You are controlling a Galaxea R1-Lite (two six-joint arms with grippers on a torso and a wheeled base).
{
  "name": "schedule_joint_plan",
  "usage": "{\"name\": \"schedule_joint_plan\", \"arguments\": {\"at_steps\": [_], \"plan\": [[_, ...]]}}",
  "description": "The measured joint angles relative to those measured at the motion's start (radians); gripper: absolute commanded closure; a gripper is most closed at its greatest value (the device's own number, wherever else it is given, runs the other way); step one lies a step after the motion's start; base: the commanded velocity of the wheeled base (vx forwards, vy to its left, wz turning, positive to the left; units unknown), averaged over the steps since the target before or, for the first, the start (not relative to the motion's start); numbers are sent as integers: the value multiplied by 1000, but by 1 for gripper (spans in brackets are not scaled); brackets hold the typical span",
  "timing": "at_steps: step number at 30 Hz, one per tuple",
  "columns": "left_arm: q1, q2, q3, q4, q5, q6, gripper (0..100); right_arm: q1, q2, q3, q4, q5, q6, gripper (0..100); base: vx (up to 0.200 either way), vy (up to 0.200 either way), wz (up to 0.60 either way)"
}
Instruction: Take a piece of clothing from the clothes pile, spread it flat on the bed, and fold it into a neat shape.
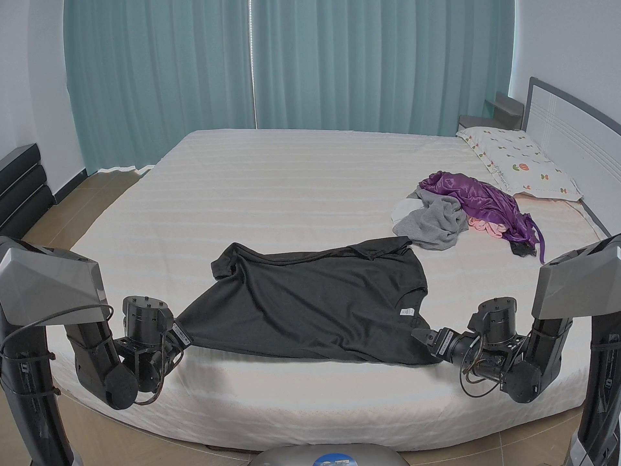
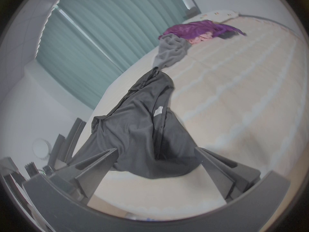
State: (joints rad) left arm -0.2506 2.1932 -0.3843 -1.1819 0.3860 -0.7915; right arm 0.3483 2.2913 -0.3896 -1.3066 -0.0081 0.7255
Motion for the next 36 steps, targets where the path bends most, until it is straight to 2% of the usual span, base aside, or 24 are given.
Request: {"name": "schedule_joint_plan", "arguments": {"at_steps": [5, 11, 12, 18, 27, 36], "plan": [[4, -4, 3, 0, -2, -1, 100, -10, 43, -61, -6, 5, -132, 0, 0, 0, 0], [6, -5, 7, 0, -4, -1, 100, 11, 74, -101, -10, 20, -229, 0, 0, 0, 0], [5, -5, 7, 0, -4, -1, 100, 16, 77, -106, -9, 21, -236, 100, 0, 0, 0], [4, -5, 11, 0, -4, -1, 100, 32, 114, -129, -7, 21, -319, 100, 0, 0, 0], [5, -5, 13, 0, -4, 0, 100, 10, 127, -194, -9, 20, -321, 100, 0, 0, 0], [5, -1, 11, -1, -3, 0, 100, -29, 127, -359, 7, 9, -316, 100, 0, 0, 0]]}}
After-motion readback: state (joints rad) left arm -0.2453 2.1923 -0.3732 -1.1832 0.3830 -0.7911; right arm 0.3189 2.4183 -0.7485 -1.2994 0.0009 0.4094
